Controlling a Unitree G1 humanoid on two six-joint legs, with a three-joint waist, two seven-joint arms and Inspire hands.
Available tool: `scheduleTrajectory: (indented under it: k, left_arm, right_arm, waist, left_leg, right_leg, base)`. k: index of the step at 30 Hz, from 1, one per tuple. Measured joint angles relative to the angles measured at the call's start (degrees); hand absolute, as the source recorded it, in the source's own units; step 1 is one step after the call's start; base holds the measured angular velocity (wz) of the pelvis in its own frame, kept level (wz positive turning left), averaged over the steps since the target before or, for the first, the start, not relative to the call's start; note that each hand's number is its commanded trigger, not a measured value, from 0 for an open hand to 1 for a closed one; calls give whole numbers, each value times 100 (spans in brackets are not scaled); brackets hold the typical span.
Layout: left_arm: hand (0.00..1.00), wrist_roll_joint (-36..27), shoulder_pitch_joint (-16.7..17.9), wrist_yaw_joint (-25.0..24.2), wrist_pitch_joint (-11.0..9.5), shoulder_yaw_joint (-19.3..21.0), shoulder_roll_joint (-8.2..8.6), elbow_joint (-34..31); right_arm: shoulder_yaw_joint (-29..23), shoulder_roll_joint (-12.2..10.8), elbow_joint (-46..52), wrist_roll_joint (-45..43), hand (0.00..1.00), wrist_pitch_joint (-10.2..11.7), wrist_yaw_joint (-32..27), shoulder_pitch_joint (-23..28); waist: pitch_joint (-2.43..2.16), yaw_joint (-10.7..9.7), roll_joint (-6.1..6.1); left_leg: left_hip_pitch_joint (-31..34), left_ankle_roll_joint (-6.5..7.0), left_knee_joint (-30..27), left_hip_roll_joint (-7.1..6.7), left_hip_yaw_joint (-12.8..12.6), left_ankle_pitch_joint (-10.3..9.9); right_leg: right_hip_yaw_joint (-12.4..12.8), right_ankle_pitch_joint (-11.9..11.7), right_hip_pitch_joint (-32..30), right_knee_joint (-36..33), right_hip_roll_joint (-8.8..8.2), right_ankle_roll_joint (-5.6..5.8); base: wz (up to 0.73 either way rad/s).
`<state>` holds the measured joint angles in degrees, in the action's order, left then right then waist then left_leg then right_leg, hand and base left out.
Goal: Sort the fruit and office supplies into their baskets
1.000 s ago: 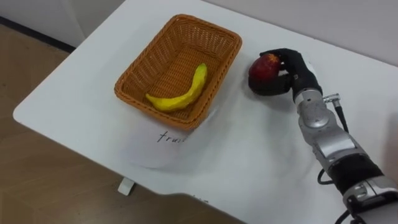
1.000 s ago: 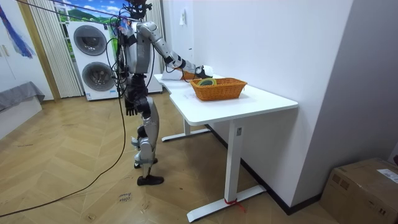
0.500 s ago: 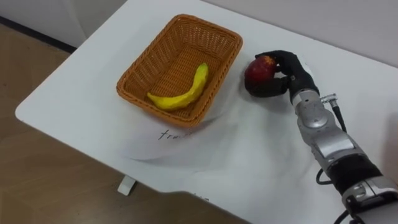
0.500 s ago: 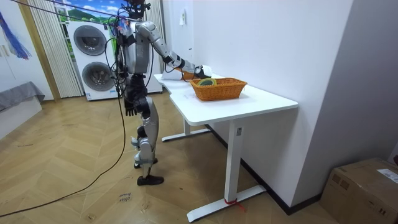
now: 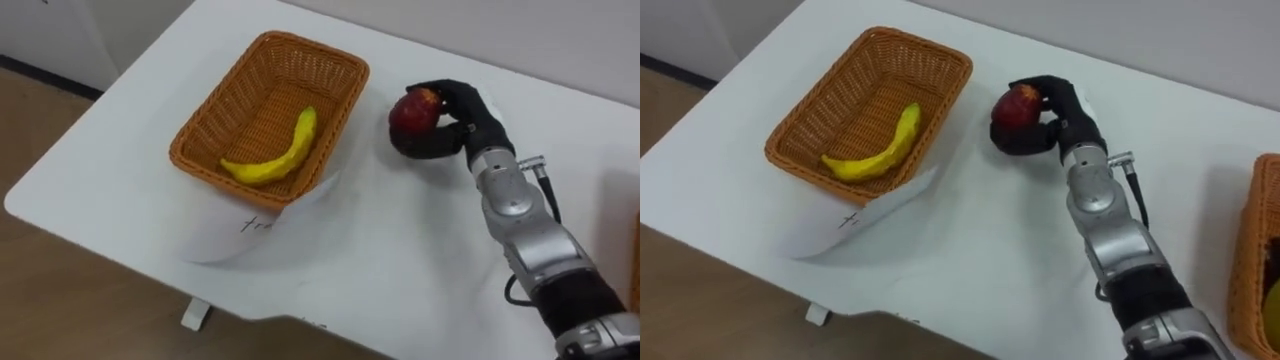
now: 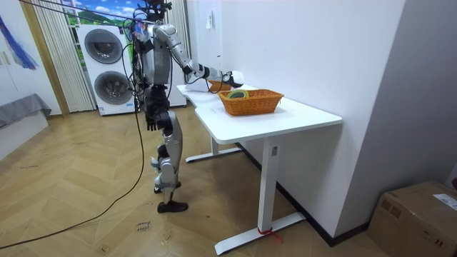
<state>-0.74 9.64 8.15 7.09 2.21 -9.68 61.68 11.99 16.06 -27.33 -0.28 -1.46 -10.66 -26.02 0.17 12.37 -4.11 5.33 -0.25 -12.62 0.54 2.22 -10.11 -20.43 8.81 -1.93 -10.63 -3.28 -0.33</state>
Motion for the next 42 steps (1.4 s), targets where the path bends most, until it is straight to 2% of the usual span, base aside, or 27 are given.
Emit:
scheduleTrajectory:
  k: [2,5,9,10,17,21,23,28,29,30,35,42]
  left_arm:
    - [0,-101,-4,39,-20,95,37,-27]
    - [0,-101,-6,41,-79,197,89,-107]
    - [0,-262,-13,18,-143,203,149,-259]
    - [0,-369,-11,8,-148,199,149,-239]
    - [0,-400,167,6,-122,222,148,-194]
    - [0,-405,268,10,-118,221,143,-193]
    - [0,-405,291,19,-118,222,134,-193]
    - [0,-404,341,19,-117,215,107,-196]
    - [0,-408,337,19,-117,212,108,-196]
    - [0,-413,338,19,-118,211,109,-196]
    - [0,-416,339,19,-119,211,112,-195]
    - [0,-399,334,12,-102,212,69,-214]
  right_arm:
    - [-47,5,405,-130,100,-81,-45,133]
    - [-61,10,828,-187,100,-117,-51,148]
    - [-217,17,1280,-331,100,-142,-51,144]
    - [-218,46,1441,-332,100,-207,-45,141]
    - [-218,79,1815,-472,100,-376,-32,122]
    - [-215,117,1948,-500,100,-445,-29,96]
    - [-204,118,1947,-500,100,-470,-30,-18]
    - [-196,115,1946,-569,100,-473,-28,-108]
    - [-194,106,1946,-638,100,-474,-27,-108]
    - [-193,101,1946,-665,100,-482,-24,-108]
    - [-193,81,1947,-708,100,-493,49,-144]
    - [-105,1,1947,-697,100,-629,219,-148]
  waist:
    - [-40,-91,41]
    - [-42,-122,45]
    - [-59,-177,19]
    - [-63,-209,10]
    - [-53,-215,-12]
    - [-43,-93,-64]
    - [7,-82,-126]
    - [30,-26,-165]
    - [58,18,-162]
    - [64,29,-163]
    - [59,73,-177]
    - [20,138,-235]
  left_leg:
    - [-169,5,94,6,-72,16]
    - [-300,5,174,21,-192,32]
    - [-404,6,242,20,-212,34]
    - [-419,5,246,20,-212,34]
    - [-569,8,300,14,-207,35]
    - [-612,10,293,12,-212,38]
    - [-608,10,287,12,-206,41]
    - [-628,12,303,1,-197,40]
    - [-664,12,312,1,-197,40]
    - [-675,13,315,1,-197,39]
    - [-680,13,324,1,-197,38]
    - [-683,13,323,0,-195,38]
  right_leg:
    - [57,3,104,0,-2,4]
    - [154,3,146,0,7,5]
    - [167,3,251,-12,7,5]
    - [163,3,272,-10,7,5]
    - [164,15,398,-8,4,24]
    - [195,16,414,-8,7,27]
    - [191,17,415,-6,7,27]
    - [184,18,443,0,2,30]
    - [185,21,475,2,2,34]
    - [186,24,483,1,2,40]
    - [182,28,486,1,1,46]
    - [214,28,492,1,2,46]
  base:
    - [-15]
    - [-20]
    - [-2]
    - [0]
    - [0]
    - [-2]
    - [0]
    - [0]
    - [0]
    - [0]
    - [0]
    - [0]
